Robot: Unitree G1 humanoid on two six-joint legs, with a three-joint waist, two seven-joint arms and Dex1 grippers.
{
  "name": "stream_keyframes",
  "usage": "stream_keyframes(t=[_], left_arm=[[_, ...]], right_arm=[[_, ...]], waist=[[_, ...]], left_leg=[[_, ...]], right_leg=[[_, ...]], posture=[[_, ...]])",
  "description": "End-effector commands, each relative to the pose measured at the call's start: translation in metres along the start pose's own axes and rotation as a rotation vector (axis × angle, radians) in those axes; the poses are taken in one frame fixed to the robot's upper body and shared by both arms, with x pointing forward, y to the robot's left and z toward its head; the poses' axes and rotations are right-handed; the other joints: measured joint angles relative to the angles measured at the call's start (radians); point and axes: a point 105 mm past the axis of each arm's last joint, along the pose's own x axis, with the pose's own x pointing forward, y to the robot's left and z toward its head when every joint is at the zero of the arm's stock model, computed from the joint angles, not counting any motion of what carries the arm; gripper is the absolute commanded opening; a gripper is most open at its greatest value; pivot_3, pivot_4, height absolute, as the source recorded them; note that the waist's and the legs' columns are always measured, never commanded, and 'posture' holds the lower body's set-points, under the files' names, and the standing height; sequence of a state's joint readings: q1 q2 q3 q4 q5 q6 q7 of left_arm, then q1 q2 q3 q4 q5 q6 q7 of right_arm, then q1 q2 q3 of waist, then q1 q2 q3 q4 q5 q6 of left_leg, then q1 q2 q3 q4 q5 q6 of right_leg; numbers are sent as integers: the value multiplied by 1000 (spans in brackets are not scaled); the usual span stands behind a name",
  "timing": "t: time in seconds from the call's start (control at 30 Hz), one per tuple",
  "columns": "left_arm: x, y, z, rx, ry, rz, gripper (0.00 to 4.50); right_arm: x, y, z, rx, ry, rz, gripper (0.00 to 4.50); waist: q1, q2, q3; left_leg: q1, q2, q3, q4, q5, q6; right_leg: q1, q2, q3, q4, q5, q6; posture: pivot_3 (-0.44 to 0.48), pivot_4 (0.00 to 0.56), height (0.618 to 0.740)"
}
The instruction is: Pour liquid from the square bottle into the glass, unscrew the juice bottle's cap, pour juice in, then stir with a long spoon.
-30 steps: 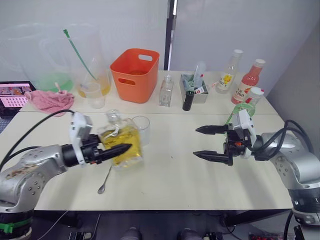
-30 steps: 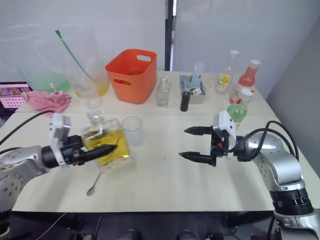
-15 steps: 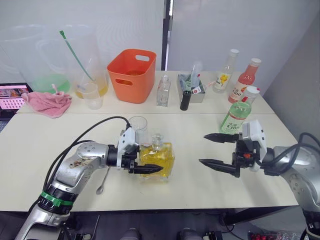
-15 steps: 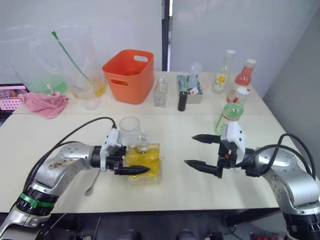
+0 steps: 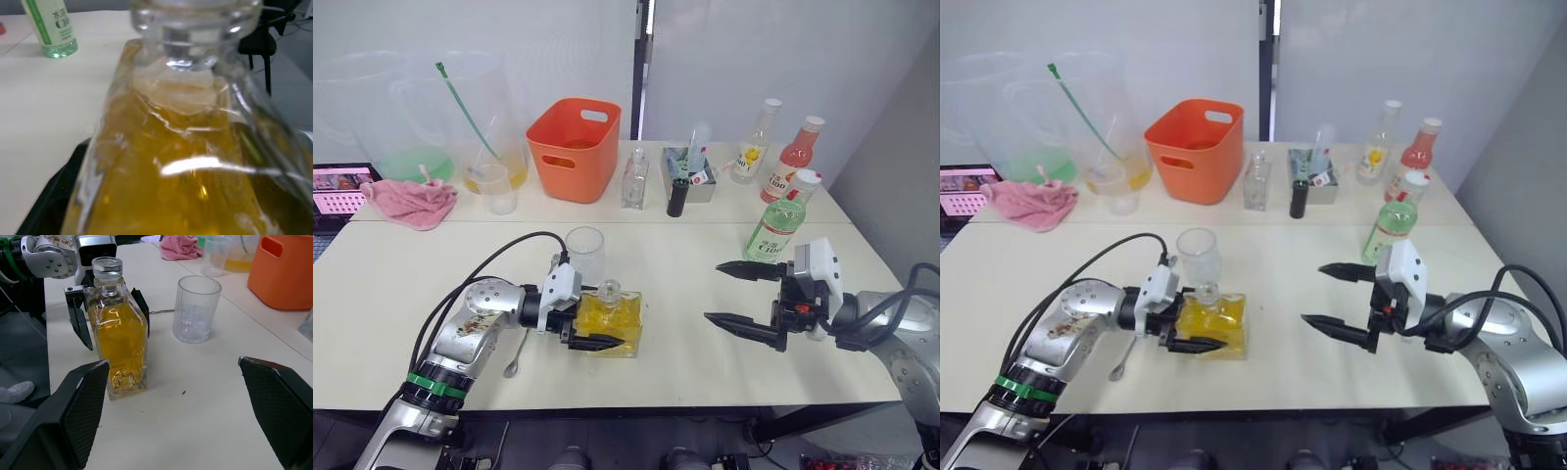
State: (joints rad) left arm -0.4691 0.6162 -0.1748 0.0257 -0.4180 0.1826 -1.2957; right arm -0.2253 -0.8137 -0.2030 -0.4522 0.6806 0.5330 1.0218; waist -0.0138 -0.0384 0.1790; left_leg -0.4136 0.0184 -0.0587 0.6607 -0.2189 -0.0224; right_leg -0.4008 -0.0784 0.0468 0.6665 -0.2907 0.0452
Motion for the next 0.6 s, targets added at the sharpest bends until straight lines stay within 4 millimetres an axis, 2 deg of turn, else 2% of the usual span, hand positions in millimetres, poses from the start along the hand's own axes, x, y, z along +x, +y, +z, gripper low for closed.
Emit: stream_keyframes(t=[0.03, 0.2, 0.3, 0.6], left_arm=[[1, -3, 10, 36, -25, 14, 4461], [-4, 0, 22, 8, -81, 75, 4461], [-5, -5, 30, -3, -111, 73, 4461], [-6, -12, 20, 24, -55, 59, 4461]], right_arm=[[3, 0, 9, -26, -21, 21, 4500], [5, -2, 9, -29, -22, 36, 4500], [7, -2, 8, -28, -24, 45, 4500], [13, -4, 10, -37, -33, 66, 4500]], waist=[[0, 0, 0], [0, 0, 0], [0, 0, 0], [0, 1, 0]], left_leg=[[0, 0, 0, 0, 0, 0], [0, 0, 0, 0, 0, 0], [0, 0, 0, 0, 0, 0], [6, 0, 0, 0, 0, 0]], right_leg=[[0, 0, 0, 0, 0, 0], [0, 0, 0, 0, 0, 0], [0, 0, 0, 0, 0, 0], [6, 0, 0, -1, 0, 0]], posture=[[0, 150, 740], [0, 150, 740], [0, 150, 740], [0, 150, 740]])
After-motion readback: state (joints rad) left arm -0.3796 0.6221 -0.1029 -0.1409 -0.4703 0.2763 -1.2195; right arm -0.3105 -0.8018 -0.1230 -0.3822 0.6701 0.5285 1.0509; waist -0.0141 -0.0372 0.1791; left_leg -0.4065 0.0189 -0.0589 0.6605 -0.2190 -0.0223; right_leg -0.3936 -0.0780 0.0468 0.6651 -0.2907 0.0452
